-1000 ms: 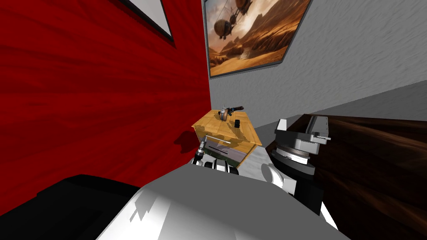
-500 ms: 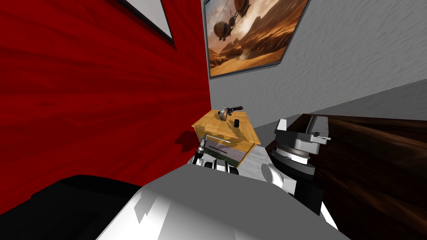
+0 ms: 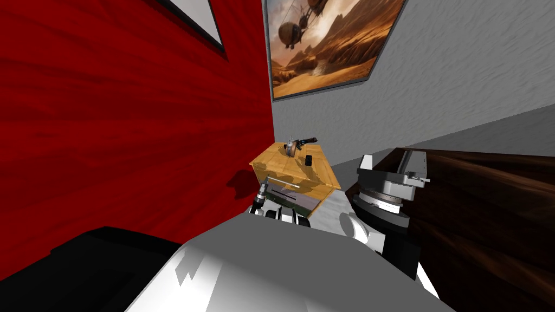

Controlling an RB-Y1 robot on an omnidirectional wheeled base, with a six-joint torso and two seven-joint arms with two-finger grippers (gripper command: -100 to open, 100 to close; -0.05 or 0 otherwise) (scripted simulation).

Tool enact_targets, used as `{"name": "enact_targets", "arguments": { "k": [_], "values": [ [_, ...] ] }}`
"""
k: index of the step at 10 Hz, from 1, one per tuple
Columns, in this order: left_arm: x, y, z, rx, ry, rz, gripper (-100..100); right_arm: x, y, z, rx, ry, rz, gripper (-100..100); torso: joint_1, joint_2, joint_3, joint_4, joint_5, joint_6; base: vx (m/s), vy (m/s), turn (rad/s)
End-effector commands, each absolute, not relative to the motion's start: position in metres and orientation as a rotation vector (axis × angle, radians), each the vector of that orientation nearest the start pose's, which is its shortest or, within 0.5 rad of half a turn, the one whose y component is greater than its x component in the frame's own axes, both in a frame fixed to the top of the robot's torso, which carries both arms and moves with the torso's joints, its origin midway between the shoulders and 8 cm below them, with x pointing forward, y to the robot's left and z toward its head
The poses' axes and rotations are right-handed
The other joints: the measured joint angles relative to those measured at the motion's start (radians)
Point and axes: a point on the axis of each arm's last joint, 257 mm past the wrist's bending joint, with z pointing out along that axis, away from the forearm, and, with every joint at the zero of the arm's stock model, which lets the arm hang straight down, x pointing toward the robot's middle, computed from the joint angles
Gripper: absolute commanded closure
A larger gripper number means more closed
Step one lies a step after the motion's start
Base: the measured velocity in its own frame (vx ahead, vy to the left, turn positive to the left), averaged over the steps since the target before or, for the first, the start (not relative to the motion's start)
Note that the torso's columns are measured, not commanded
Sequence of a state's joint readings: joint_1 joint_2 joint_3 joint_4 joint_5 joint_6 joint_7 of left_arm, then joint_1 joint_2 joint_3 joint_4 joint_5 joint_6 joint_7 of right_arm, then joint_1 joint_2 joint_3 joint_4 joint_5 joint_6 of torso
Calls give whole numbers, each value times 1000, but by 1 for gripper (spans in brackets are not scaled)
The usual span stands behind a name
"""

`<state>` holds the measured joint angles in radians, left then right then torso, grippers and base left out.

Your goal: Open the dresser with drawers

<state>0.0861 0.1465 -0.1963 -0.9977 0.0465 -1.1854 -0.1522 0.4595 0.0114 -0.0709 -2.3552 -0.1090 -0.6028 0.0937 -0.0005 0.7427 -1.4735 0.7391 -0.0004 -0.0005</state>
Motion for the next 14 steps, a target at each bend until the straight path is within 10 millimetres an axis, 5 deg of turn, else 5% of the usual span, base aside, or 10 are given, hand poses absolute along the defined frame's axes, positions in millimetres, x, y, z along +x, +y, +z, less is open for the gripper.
{"name": "enact_targets", "arguments": {
  "k": [1, 14],
  "values": [
    [422, 201, -247, -614, 997, -1363, 100, 301, -304, 87, 519, 404, 1266, 0, 2, 5, 3, 2, 0, -1, -212, 40, 22],
    [486, 225, -236, -630, 973, -1321, 100, 301, -304, 87, 519, 404, 1266, 0, -3, 2, 1, 7, -3, 0, -163, 18, -34]
  ]
}}
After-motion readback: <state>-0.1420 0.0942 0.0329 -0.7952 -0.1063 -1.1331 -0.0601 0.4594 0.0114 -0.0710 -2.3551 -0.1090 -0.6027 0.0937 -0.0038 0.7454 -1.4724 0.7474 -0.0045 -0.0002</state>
